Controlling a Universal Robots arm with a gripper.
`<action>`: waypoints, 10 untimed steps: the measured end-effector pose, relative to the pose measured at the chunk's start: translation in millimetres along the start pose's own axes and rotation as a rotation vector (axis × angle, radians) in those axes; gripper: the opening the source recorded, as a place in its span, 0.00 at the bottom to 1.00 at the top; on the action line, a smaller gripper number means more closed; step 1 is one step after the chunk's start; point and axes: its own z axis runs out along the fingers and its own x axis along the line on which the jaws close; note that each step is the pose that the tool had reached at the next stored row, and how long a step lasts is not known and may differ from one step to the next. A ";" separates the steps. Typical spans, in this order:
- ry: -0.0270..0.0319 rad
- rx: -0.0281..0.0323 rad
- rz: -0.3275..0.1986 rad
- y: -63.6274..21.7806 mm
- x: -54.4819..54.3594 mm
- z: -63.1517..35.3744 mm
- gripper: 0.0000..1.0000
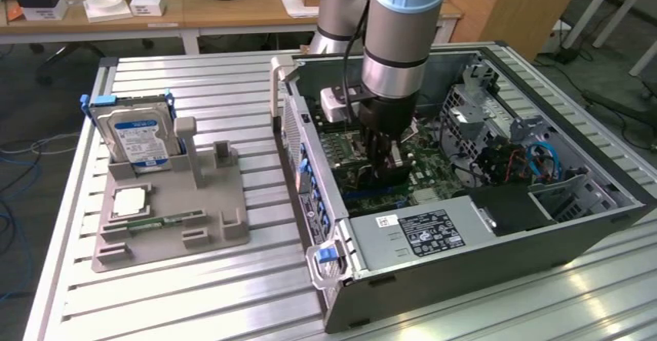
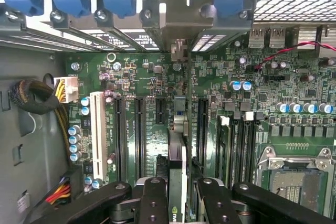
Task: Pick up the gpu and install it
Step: 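Insert the gpu into the slot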
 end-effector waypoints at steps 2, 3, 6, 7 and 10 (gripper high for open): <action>-0.0001 0.0001 0.000 0.0 0.0 -0.3 0.26; -0.0001 0.0001 0.000 0.0 0.0 -0.3 0.26; 0.0003 -0.0001 0.000 0.0 0.3 -0.5 0.26; 0.0003 -0.0001 0.000 0.0 0.3 -0.5 0.26; 0.0006 -0.0001 0.000 0.0 0.4 -0.4 0.26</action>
